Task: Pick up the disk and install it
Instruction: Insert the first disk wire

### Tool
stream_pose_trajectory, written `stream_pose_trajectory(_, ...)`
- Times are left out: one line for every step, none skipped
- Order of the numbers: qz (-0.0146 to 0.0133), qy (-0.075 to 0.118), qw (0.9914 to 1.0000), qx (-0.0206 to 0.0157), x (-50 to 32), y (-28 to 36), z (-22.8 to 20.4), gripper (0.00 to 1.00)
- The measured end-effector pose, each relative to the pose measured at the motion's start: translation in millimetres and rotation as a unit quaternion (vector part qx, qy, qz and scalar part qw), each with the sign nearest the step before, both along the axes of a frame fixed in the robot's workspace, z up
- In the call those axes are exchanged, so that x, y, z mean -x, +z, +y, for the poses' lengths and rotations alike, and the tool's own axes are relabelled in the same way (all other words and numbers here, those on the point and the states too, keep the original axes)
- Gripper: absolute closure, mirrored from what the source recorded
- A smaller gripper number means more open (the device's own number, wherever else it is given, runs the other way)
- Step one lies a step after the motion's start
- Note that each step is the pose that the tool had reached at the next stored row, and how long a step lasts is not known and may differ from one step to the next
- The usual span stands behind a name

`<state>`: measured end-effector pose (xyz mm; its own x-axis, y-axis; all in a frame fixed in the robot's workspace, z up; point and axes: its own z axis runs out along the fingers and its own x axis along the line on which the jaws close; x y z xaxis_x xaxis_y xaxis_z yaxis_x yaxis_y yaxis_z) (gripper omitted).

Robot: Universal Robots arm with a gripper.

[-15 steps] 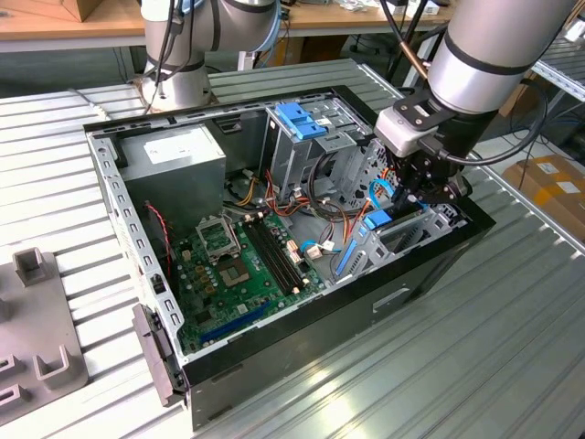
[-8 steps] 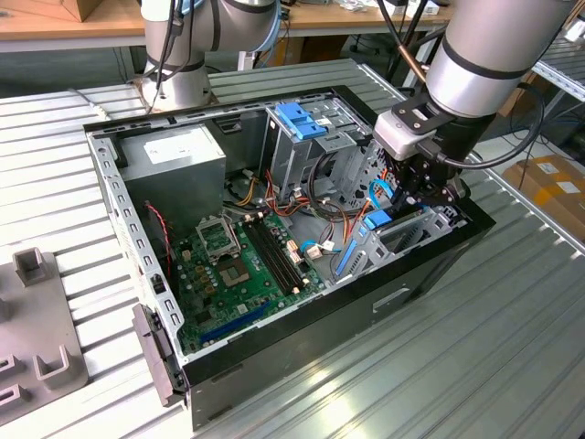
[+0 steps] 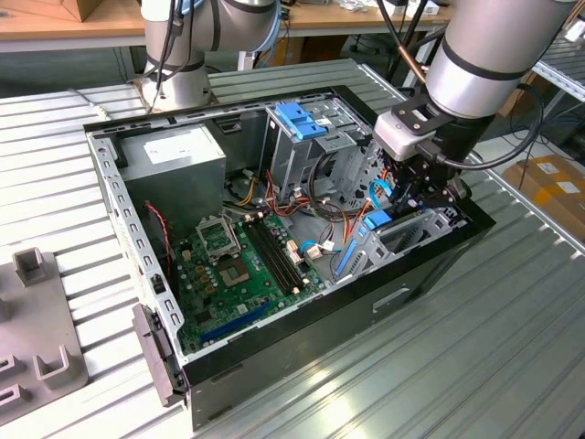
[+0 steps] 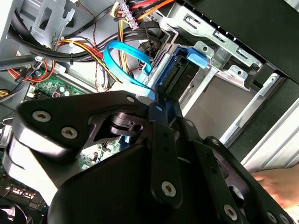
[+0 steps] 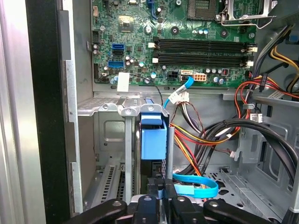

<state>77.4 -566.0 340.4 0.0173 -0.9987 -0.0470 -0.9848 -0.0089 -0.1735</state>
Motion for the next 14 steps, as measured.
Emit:
stream_pose_trajectory(0.0, 0.0, 1.0, 0.0001, 0.0, 0.0, 0.0, 0.71)
stream_pose_trajectory(0.0, 0.0, 1.0, 0.0001, 0.0, 0.0, 0.0, 0.71)
stream_pose_trajectory(0.0, 0.0, 1.0, 0.0001, 0.0, 0.0, 0.0, 0.71)
stream_pose_trajectory(0.0, 0.0, 1.0, 0.0002, 0.0, 0.0, 0.0, 0.71)
stream_pose_trajectory(0.0, 0.0, 1.0, 0.0001, 0.0, 0.5, 0.0, 0.71)
stream_pose_trajectory(0.0, 0.0, 1.0, 0.0001, 0.0, 2.8, 0.0, 0.71)
stream_pose_trajectory(0.0, 0.0, 1.0, 0.0001, 0.0, 3.8, 0.0, 0.71)
stream_pose_trajectory(0.0, 0.0, 1.0, 0.0001, 0.0, 5.8, 0.0, 0.71)
stream_pose_trajectory(0.0, 0.0, 1.0, 0.0001, 0.0, 7.7, 0.0, 0.71)
stream_pose_trajectory(0.0, 0.0, 1.0, 0.0001, 0.0, 9.7, 0.0, 0.71)
stream_pose_trajectory(0.0, 0.0, 1.0, 0.0001, 0.0, 11.6, 0.0, 0.71)
stream_pose_trajectory(0.0, 0.0, 1.0, 0.0, 0.0, 11.8, 0.0, 0.71)
stream_pose_trajectory(0.0, 0.0, 1.0, 0.0001, 0.0, 11.9, 0.0, 0.71)
stream_pose_trajectory(0.0, 0.0, 1.0, 0.0001, 0.0, 12.0, 0.0, 0.71)
